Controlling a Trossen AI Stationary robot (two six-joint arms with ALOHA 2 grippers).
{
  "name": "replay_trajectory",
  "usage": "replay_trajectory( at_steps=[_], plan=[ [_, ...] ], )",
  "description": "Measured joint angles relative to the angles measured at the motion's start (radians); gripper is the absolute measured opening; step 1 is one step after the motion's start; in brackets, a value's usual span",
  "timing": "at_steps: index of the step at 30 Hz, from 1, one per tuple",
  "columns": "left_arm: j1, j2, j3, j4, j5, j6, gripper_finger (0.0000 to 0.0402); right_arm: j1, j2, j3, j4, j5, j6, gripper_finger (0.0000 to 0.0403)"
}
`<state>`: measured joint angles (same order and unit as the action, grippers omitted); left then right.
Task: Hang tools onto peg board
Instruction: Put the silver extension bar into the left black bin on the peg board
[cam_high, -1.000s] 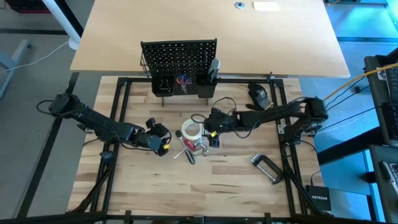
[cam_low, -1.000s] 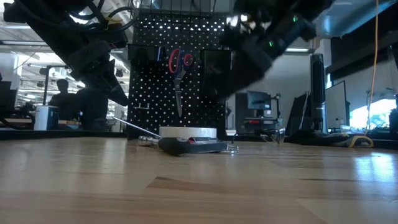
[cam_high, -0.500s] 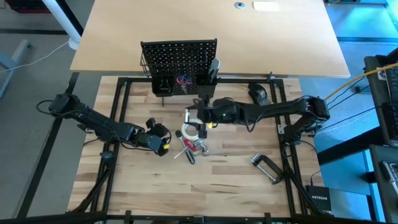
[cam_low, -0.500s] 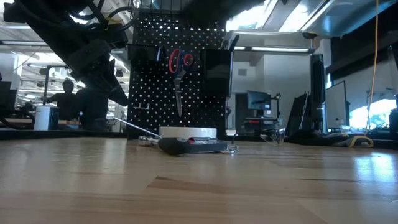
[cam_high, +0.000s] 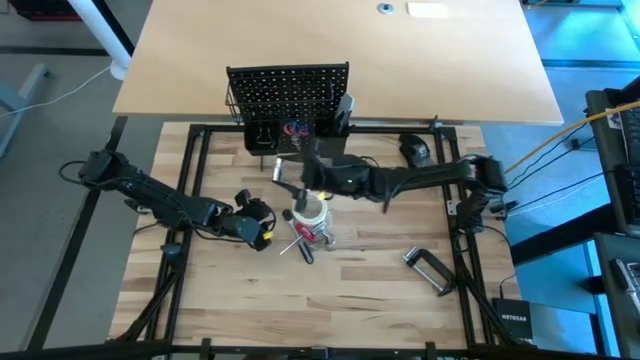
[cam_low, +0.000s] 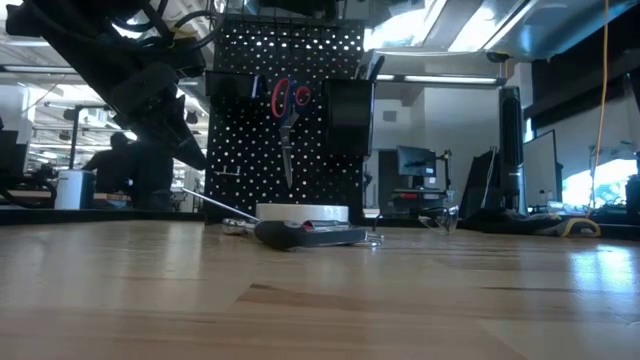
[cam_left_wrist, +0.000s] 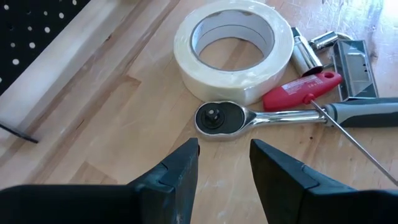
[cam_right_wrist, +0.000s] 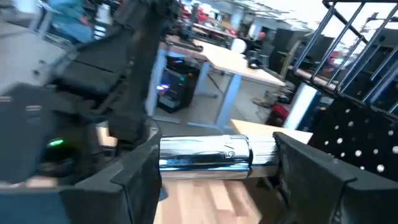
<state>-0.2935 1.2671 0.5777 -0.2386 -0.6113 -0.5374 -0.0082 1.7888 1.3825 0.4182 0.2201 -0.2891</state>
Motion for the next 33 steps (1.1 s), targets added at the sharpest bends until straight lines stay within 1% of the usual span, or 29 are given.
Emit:
replay_trajectory(
  at_steps=[6,13,18,22,27,33],
  plan=[
    [0.000,0.000,0.000,-0.003,0.000,0.002,0.0135,-0.049,0.122,0.136,-0.001,0.054,-0.031,0.0274],
    [0.000,0.000,0.000,-0.005,0.001,0.002,0.0135,-0.118,0.218,0.222,-0.003,0.076,-0.020,0.0275],
    [0.000,0.000,0.000,-0.004,0.002,0.002,0.0135,-0.154,0.242,0.229,-0.007,0.082,0.010,0.0275],
    [0.000,0.000,0.000,-0.004,0.002,0.002,0.0135,-0.158,0.242,0.229,-0.016,0.086,0.053,0.0276],
    [0.000,0.000,0.000,-0.001,0.002,-0.005,0.0135,-0.157,0.242,0.229,-0.019,0.095,0.060,0.0276],
    [0.000,0.000,0.000,0.000,0.002,-0.005,0.0135,-0.157,0.242,0.229,-0.025,0.070,0.060,0.0276]
  ],
)
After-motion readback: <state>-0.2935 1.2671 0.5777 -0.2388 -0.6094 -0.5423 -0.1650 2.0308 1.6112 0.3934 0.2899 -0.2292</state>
